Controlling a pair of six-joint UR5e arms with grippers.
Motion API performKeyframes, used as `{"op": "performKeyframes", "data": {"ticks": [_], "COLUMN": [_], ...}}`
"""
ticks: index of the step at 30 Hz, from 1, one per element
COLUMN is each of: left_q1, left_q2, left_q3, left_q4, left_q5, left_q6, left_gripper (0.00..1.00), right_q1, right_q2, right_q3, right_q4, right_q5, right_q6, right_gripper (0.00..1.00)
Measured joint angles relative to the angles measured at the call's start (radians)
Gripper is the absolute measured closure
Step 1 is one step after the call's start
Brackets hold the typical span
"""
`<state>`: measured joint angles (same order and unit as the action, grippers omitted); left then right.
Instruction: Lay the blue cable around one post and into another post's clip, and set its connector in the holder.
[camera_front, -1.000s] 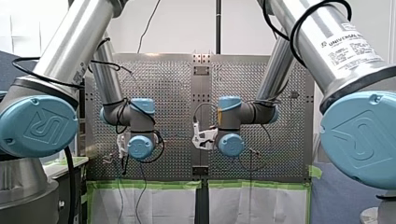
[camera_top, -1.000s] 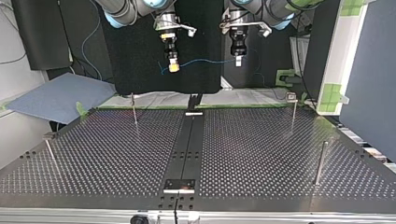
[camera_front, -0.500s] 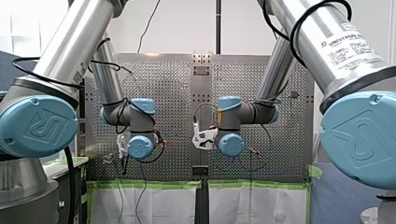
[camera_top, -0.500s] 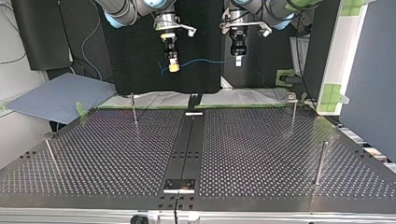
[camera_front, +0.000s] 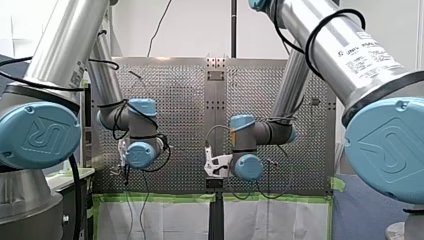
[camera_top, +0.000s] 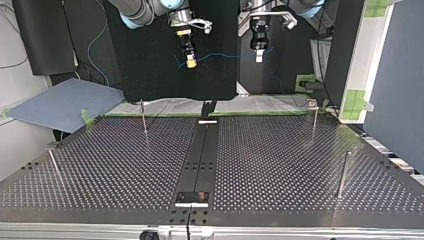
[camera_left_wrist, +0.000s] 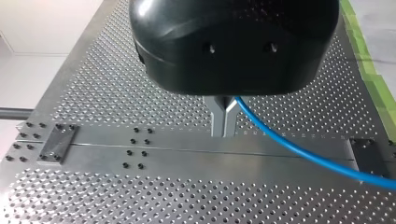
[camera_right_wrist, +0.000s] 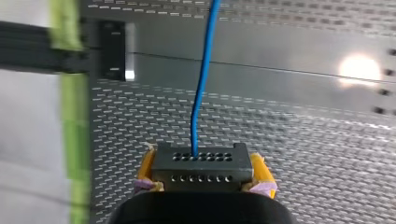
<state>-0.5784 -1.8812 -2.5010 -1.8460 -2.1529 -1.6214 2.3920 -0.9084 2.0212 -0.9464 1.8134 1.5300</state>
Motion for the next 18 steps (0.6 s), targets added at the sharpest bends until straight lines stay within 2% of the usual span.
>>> {"op": "performKeyframes", "data": {"ticks": [4,13,15,18], "left_q1": [0.0,0.0,0.002,0.001], "left_q2": [0.036,0.119,0.137,0.158], "left_q3": [-0.014,-0.02,-0.028,-0.04], "left_q4": [0.0,0.001,-0.001,-0.008], "left_q5": [0.0,0.002,0.006,0.01], "left_q6": [0.0,0.002,0.01,0.024], "left_gripper": [1.0,1.0,1.0,1.0], "right_q1": [0.0,0.001,0.003,0.009], "right_q2": [0.023,0.028,0.022,0.0], "right_q3": [0.0,0.0,-0.005,-0.024], "right_q4": [0.018,0.022,0.023,0.034], "right_q5": [0.0,0.001,0.004,0.017], "right_q6": [0.001,0.002,0.008,0.029], "right_gripper": [1.0,1.0,1.0,1.0]}}
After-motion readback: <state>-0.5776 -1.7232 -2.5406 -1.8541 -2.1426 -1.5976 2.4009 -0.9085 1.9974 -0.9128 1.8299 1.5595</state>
